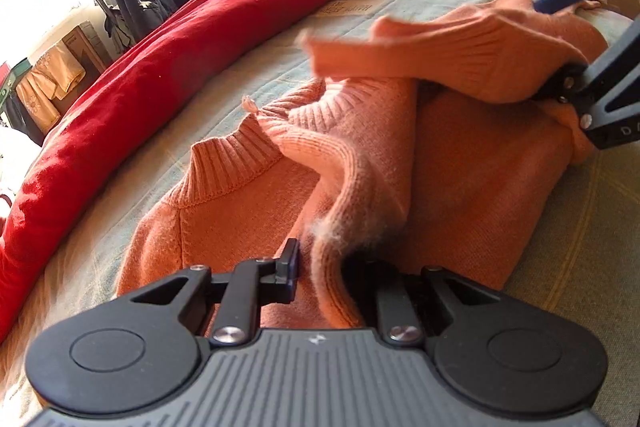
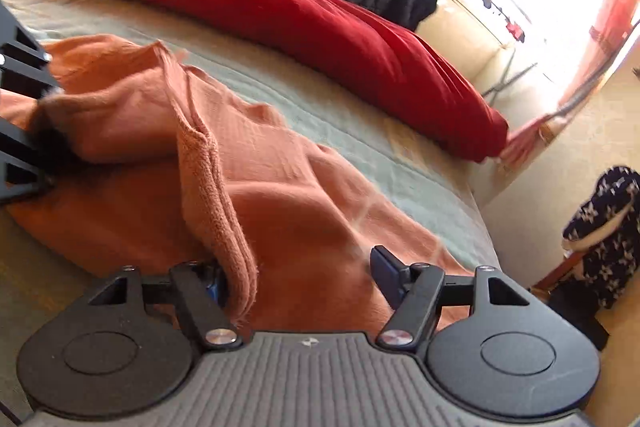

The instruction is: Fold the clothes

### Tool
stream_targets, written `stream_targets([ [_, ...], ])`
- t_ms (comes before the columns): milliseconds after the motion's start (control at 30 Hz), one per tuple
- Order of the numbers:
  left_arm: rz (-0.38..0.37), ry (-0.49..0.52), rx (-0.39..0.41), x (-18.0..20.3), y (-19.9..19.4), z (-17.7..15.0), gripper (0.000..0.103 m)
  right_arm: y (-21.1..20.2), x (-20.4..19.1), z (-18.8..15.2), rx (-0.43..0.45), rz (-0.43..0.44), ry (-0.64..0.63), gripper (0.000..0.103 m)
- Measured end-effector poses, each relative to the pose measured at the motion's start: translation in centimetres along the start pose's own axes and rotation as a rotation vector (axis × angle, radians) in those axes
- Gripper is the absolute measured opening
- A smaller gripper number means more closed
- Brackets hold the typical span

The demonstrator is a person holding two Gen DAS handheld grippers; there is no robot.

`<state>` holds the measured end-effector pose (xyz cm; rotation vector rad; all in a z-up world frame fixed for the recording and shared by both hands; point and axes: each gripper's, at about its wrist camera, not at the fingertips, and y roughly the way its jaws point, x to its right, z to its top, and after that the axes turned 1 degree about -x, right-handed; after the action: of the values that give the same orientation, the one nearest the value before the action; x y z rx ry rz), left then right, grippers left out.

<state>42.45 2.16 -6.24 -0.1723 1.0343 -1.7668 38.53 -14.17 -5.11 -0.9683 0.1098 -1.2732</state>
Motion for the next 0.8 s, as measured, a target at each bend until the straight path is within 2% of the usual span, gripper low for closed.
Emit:
stream_targets([
  [67,0.009,-0.011,-0.003,0.2,0.2,0.1,0.016,0.4,0.4,-0.2,-0.018,0.008,0.031,0.073],
  [167,0.035,-0.003,-0.015,0.6,0.2,0.5,0.016,0.9,-2.5,0.2,0.034,-0.047,-0.066,0.073],
  [267,0.064,0.054,-0.002,1.0,-0.3,0.9,0.017,2.0,-4.5,0.6,0.063,-0.116,-0.127,0.076],
  [333,0.082,0.100,0.012,1.3,-0.4,1.0,0.018,2.1,-4.3,0.5,0.068,-0.126,-0.124,0.082],
  [433,0.078,0.120,0.028,1.3,-0.7,0.8,0.015,1.6,-3.1,0.2,0.065,-0.117,-0.129,0.082],
  [567,0.051,0.087,0.036,0.8,-2.9,0.5,0.012,-0.2,-1.2,-0.7,0.064,-0.133,-0.177,0.082],
  [667,0.030,0.033,0.037,0.0,-5.1,0.1,0.006,-1.6,-0.2,-1.4,0.048,-0.132,-0.200,0.082],
  [800,0.012,-0.048,0.036,-1.7,-8.2,-0.5,0.005,-3.3,1.2,-2.6,0.025,-0.130,-0.251,0.082],
])
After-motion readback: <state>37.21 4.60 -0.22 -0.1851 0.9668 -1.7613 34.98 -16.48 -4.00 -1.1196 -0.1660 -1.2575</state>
